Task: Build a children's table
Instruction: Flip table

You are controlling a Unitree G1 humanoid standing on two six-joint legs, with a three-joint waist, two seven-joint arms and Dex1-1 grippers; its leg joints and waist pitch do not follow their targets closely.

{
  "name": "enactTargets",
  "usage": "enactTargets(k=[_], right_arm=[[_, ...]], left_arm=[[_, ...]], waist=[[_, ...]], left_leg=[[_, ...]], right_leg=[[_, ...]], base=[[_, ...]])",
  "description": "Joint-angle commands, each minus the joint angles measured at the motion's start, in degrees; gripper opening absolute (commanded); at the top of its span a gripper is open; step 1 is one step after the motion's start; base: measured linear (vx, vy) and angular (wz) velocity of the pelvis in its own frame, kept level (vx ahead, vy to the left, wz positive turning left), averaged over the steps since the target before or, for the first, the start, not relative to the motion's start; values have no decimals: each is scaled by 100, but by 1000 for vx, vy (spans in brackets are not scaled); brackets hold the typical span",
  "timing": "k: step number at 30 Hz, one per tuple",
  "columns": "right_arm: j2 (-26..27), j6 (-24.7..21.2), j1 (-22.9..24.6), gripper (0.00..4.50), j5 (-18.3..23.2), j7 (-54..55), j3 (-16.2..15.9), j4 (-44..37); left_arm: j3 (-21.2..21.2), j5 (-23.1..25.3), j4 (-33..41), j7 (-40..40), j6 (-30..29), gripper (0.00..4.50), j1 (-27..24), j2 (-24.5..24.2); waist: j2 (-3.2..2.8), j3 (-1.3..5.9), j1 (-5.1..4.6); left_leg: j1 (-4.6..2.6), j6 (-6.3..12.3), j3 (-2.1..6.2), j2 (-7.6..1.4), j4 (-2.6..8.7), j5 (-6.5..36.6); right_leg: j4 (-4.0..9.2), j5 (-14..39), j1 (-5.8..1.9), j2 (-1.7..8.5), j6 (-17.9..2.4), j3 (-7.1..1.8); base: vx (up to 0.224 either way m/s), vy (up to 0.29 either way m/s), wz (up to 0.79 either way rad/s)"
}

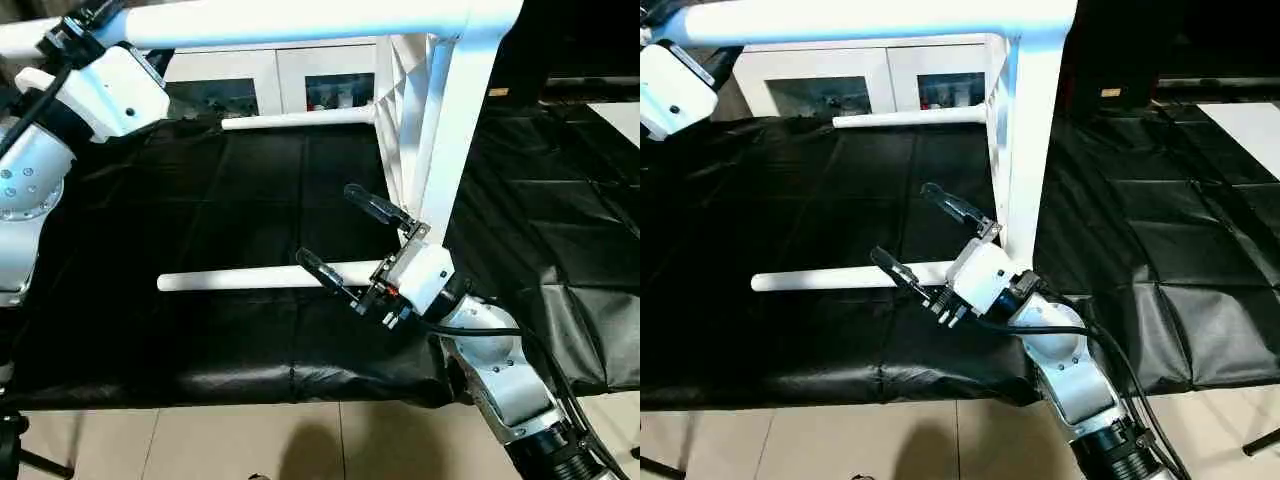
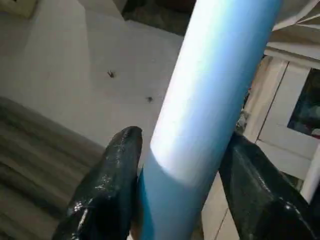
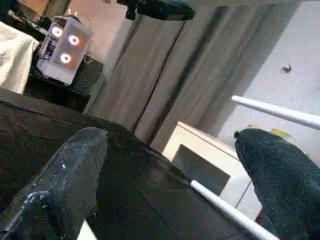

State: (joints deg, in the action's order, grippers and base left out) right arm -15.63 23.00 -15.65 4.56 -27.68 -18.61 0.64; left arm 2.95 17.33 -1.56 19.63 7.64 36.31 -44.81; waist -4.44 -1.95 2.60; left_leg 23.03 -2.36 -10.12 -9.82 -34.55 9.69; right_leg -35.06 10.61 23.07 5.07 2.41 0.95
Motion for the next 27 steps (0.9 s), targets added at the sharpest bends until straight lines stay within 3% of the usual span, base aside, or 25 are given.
enactTargets(k=[1,10,20,27], right_arm=[[13,-57,-9,450,-17,-69,37,-149],[-55,-96,100,450,-42,-133,79,-221],[-142,-87,136,450,-18,-193,174,-197],[-170,-51,149,450,5,-233,207,-124]], left_arm=[[48,-249,70,179,-234,229,48,51],[348,-1019,669,592,-1960,209,185,401],[835,-1273,1135,401,-3182,209,447,876],[1238,-1304,1186,-7,-3706,210,788,1139]], waist=[[-68,333,11],[-71,330,73],[-84,332,119],[-81,354,112]], left_leg=[[-173,-192,156,-221,508,2469],[-159,-103,129,-210,484,2181],[-119,135,121,-192,451,1817],[-85,252,116,-172,414,1501]], right_leg=[[354,841,-141,185,-1193,-88],[348,787,-162,198,-1249,-97],[389,1134,-169,212,-1187,-89],[365,894,-182,195,-1237,-65]], base=[[0,0,0],[0,0,0],[0,0,0],[0,0,0]])
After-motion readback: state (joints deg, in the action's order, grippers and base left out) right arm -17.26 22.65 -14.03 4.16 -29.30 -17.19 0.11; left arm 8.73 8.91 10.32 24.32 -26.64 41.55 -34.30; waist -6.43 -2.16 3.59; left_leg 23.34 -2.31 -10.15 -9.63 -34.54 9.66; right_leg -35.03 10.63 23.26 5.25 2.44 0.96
